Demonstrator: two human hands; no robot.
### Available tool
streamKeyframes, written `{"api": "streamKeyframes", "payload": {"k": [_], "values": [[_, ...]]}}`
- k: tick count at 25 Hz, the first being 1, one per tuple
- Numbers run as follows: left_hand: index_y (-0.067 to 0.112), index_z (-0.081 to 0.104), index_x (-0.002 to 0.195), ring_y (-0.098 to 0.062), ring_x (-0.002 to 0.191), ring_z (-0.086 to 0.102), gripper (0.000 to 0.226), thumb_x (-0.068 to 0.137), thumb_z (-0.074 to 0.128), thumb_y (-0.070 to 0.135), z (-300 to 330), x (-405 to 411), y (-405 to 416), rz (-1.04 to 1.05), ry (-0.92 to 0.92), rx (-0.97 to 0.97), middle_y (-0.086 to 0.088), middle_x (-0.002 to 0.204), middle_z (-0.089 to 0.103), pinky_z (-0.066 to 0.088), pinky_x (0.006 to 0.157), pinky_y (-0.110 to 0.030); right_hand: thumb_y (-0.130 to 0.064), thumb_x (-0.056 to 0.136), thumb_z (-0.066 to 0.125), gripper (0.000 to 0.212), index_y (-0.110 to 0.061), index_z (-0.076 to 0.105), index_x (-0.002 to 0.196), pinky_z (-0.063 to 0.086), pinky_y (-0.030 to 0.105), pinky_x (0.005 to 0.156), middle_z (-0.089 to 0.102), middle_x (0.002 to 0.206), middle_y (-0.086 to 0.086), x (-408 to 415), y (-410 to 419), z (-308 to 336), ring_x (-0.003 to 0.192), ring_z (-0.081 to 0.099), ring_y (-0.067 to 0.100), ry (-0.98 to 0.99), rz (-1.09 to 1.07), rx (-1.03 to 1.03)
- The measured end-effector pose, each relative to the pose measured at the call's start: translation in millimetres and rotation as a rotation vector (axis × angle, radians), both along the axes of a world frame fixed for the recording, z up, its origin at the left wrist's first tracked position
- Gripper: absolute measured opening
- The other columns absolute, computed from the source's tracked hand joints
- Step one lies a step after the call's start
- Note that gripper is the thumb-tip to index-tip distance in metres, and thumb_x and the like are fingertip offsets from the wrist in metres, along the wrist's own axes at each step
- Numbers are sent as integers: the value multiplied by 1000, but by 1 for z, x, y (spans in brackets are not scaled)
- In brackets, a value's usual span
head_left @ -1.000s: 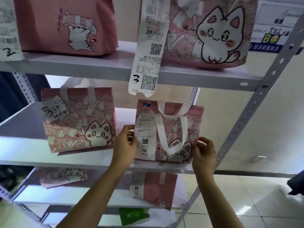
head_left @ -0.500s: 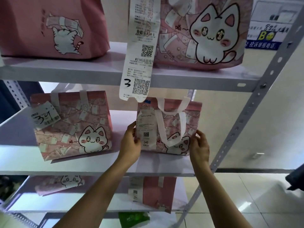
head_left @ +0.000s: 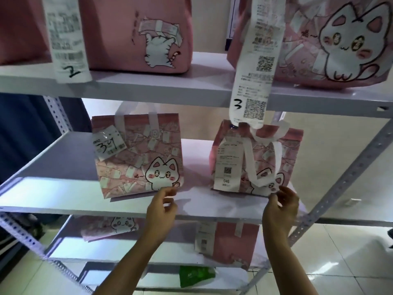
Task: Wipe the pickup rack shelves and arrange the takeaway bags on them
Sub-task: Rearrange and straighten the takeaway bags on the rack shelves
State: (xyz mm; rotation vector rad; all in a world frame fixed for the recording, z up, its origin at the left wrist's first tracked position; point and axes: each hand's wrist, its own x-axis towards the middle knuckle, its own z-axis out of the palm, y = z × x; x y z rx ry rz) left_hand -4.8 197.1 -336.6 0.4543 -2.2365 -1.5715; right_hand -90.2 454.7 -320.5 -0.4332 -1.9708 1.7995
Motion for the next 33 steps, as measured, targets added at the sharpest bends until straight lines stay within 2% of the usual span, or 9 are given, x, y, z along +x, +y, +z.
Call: {"api": "streamKeyframes", "payload": {"k": [4, 8, 12, 16, 21, 23, 26, 30, 33], "values": [[30, 56, 106, 4, 88, 61, 29, 93, 58, 4, -3, 38, -59, 301, 99, 72, 5, 108, 66, 52, 71, -19, -4, 97, 56, 31, -31, 58, 112, 51, 18, 79, 67, 105, -11, 35, -76, -4, 97, 63, -1, 152, 238, 70], [27, 44, 122, -19, 102, 58, 32, 95, 59, 18, 3, 52, -113, 536, 155, 46, -4, 128, 50, 53, 81, -41, -7, 99, 55, 43, -34, 53, 132, 50, 12, 88, 63, 126, -12, 43, -147, 4, 113, 61, 2, 78, 570, 174], [24, 32, 147, -24, 125, 47, 52, 99, 51, 16, 13, 35, -150, 374, 58, 13, -7, 148, 40, 45, 102, -45, -19, 102, 55, 61, -22, 29, 157, 35, 29, 113, 41, 156, -4, 26, -192, 21, 142, 40, 13, -92, 744, 171], [34, 41, 127, -21, 106, 58, 34, 99, 46, 16, 8, 23, -150, 266, 18, 58, 2, 122, 59, 47, 85, -36, -5, 98, 55, 56, -17, 38, 150, 43, 39, 113, 58, 141, 2, 20, -203, 28, 131, 54, 19, -147, 766, 76], [26, 43, 129, -8, 93, 60, 30, 100, 45, 19, -1, 10, -149, 150, 7, 85, 3, 115, 62, 45, 71, -21, -10, 95, 61, 40, -23, 53, 132, 48, 2, 69, 71, 112, -13, 33, -186, 18, 93, 68, -7, -137, 610, 33], [24, 45, 132, -8, 97, 60, 31, 101, 43, 19, -5, 3, -142, 89, 1, 85, 3, 118, 61, 44, 72, -19, -10, 94, 61, 26, -23, 61, 117, 53, 9, 76, 74, 101, -13, 34, -177, 16, 94, 69, 7, -136, 526, 51], [19, 47, 129, -22, 109, 57, 28, 104, 37, 22, -8, -7, -139, 53, 9, 68, -3, 125, 60, 49, 90, -36, -11, 96, 60, 25, -18, 63, 120, 51, 46, 104, 71, 114, 4, 34, -170, 15, 110, 66, 23, -147, 545, 56], [17, 46, 127, -25, 107, 56, 29, 105, 33, 31, -4, -18, -146, 62, 75, 5, -6, 123, 59, 48, 88, -39, -23, 97, 63, 55, -20, 44, 148, 42, 49, 114, 59, 142, 0, 36, -174, 17, 130, 57, 20, -179, 572, 62], [17, 46, 124, -28, 105, 58, 24, 104, 37, 27, 2, -23, -151, 86, 105, 2, -9, 122, 60, 49, 85, -40, -21, 97, 62, 55, -21, 41, 148, 40, 51, 115, 59, 143, -1, 37, -180, 17, 131, 56, 19, -179, 551, 32]]}}
